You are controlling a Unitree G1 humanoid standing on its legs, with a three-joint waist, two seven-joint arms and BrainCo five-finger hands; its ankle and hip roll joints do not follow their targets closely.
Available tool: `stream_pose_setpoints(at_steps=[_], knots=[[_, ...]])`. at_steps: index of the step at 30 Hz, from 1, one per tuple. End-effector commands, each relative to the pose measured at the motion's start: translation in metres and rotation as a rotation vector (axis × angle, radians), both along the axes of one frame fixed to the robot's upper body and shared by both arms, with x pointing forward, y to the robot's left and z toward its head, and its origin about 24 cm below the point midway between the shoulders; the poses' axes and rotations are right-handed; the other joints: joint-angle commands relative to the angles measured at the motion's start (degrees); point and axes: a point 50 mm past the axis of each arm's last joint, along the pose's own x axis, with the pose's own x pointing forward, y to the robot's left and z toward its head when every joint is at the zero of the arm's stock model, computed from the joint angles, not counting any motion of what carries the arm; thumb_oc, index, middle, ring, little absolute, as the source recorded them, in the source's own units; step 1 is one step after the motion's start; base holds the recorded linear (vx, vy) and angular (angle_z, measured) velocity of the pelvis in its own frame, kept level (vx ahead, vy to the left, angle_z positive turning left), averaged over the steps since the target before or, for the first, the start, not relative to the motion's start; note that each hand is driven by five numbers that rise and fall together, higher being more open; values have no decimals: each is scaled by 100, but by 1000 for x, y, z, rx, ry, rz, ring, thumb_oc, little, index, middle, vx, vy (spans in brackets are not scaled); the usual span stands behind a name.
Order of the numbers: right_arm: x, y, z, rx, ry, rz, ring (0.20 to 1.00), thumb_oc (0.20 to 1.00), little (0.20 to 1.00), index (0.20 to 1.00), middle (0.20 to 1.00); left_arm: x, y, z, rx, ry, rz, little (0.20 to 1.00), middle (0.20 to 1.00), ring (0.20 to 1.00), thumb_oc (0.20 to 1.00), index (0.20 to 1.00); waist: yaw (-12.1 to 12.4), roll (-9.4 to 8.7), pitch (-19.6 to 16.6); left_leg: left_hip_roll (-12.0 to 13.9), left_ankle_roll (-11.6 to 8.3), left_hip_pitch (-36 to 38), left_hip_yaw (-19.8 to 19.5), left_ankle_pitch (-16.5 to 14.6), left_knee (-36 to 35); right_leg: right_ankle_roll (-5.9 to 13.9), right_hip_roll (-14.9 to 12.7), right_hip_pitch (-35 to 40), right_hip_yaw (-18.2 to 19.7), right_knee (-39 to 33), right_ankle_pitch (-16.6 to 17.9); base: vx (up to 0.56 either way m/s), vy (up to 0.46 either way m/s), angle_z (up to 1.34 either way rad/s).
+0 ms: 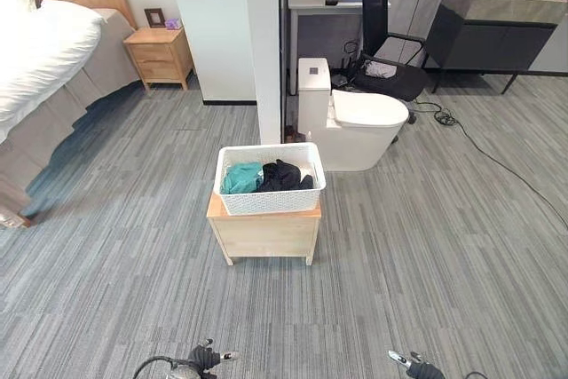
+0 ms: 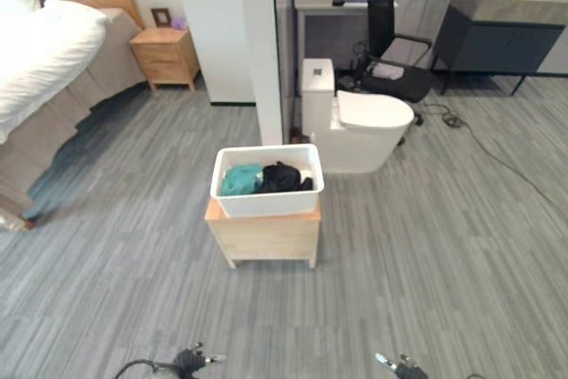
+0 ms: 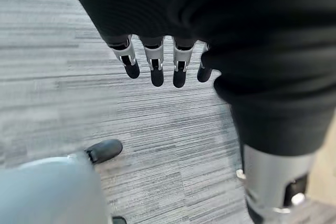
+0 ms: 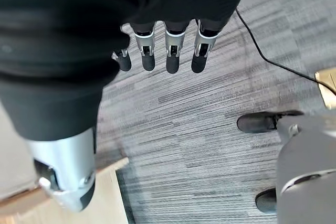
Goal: Grab the laundry basket,head to the washer,open it,put in the laundry and shut it.
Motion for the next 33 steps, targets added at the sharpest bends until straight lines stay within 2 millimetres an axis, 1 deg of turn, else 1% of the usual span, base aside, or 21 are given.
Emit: stream_pose_setpoints(at_steps=[1,4,5,7,8,10,13,15,17,18,20,21,22,24,27,28,29,30,31,32,33], knots=[[32,2,8,-15,-120,-7,1000,1000,1000,1000,1000,53,-10,18,-61,-206,96,1000,1000,1000,1000,1000,35,-206,33,-74,-193,-7,-32,-31,14,438,-300,-169,237,18,531,-31,22,3],[45,5,11,-20,-154,27,1000,1000,1000,1000,1000,70,-20,26,-78,-273,56,1000,1000,1000,1000,1000,83,-202,62,-84,-182,-35,-105,0,14,446,-317,-181,185,42,537,-29,17,3],[45,5,11,-20,-154,27,1000,1000,1000,1000,1000,70,-20,26,-78,-273,56,1000,1000,1000,1000,1000,83,-202,62,-84,-182,-35,-105,0,14,446,-317,-181,184,42,537,-25,19,3],[54,11,13,-23,-167,90,1000,1000,1000,1000,1000,80,-23,32,-58,-314,-3,1000,1000,1000,1000,1000,143,-213,80,-105,-163,-30,-144,5,14,453,-330,-176,151,62,525,0,0,0],[62,16,16,-38,-189,172,1000,1000,1000,1000,1000,86,-23,37,-62,-347,-11,1000,1000,1000,1000,1000,181,-222,108,-114,-148,-22,-172,20,14,449,-337,-181,131,133,483,0,0,0],[65,17,19,-51,-202,202,1000,1000,1000,1000,1000,88,-23,38,-63,-358,-15,1000,1000,1000,1000,1000,195,-225,147,-112,-133,2,-193,42,14,432,-341,-201,123,246,425,-24,3,7],[80,16,29,-94,-259,287,1000,1000,1000,1000,1000,100,-21,49,-53,-418,-28,1000,1000,1000,1000,1000,215,-267,486,-102,-69,-403,-237,-181,847,352,-374,-536,86,1027,131,-147,-5,14],[90,15,35,-113,-296,315,1000,1000,1000,1000,1000,110,-21,56,-49,-461,-48,1000,1000,1000,1000,1000,211,-271,681,-136,-98,-735,-302,-318,1306,342,-393,-818,36,1444,-9,-160,1,17],[92,13,37,-125,-298,319,1000,1000,1000,1000,1000,112,-20,57,-31,-456,-65,1000,1000,1000,1000,1000,216,-271,752,-191,-110,-934,-360,-390,1551,323,-428,-944,-19,1559,-37,-73,-5,23],[93,11,37,-117,-302,300,1000,1000,1000,1000,1000,114,-21,57,-26,-453,-72,1000,1000,1000,1000,1000,210,-278,766,-196,-119,-1012,-372,-418,1659,321,-444,-963,-67,1557,-26,-17,-11,49],[89,13,34,21,-349,104,1000,1000,1000,1000,1000,113,-23,56,-30,-450,-59,1000,1000,1000,1000,1000,198,-283,755,-196,-121,-1060,-338,-443,1699,339,-477,-937,-118,1476,-8,45,26,44],[83,11,30,40,-335,40,1000,1000,1000,1000,1000,112,-23,55,-35,-447,-54,1000,1000,1000,1000,1000,202,-265,735,-217,-112,-1023,-330,-461,1651,358,-494,-887,-133,1404,-2,86,69,10],[80,10,28,33,-310,42,1000,1000,1000,1000,1000,112,-24,55,-37,-446,-60,1000,1000,1000,1000,1000,217,-249,727,-225,-95,-981,-325,-475,1609,365,-505,-846,-117,1363,-5,131,168,1],[87,8,30,2,-303,73,1000,1000,1000,1000,1000,109,-22,54,-26,-442,-84,1000,1000,1000,1000,1000,229,-170,737,-322,17,-867,-267,-534,1463,450,-598,-857,11,1427,21,109,219,-6],[96,6,35,0,-338,34,1000,1000,1000,1000,1000,110,-22,56,-19,-455,-94,1000,1000,1000,1000,1000,237,-92,780,-412,149,-763,-194,-573,1358,529,-708,-1029,157,1765,44,37,164,-10],[99,5,37,-3,-357,20,1000,1000,1000,1000,1000,111,-21,58,-13,-468,-102,1000,1000,1000,1000,1000,221,-64,832,-477,227,-729,-176,-592,1333,565,-791,-1190,227,2129,176,64,357,-23],[101,6,39,-8,-368,22,1000,1000,1000,1000,1000,112,-20,60,-2,-481,-114,1000,1000,1000,1000,1000,178,-40,973,-599,357,-589,-153,-632,1295,588,-969,-1466,362,2818,655,49,328,-23],[105,8,41,-10,-382,37,1000,1000,1000,1000,1000,114,-20,62,1,-491,-117,1000,1000,1000,1000,1000,160,-6,1023,-593,393,-573,-139,-613,1257,552,-967,-1631,379,3072,797,98,327,-14],[110,7,45,-43,-394,76,1000,1000,1000,1000,1000,117,-21,64,16,-493,-156,1000,1000,1000,1000,1000,48,53,1174,-599,429,-467,-190,-613,1167,518,-602,-2113,558,3527,664,73,161,-1],[110,7,45,-44,-394,76,1000,1000,1000,1000,1000,117,-21,64,16,-493,-156,1000,1000,1000,1000,1000,48,49,1179,-603,428,-460,-190,-620,1168,518,-607,-2114,560,3547,647,144,117,-4],[112,5,47,-56,-408,67,1000,1000,1000,1000,1000,119,-19,65,33,-494,-168,1000,1000,1000,1000,1000,-21,25,1179,-654,437,-403,-228,-631,1116,474,-361,-2296,632,3312,557,139,24,7]])
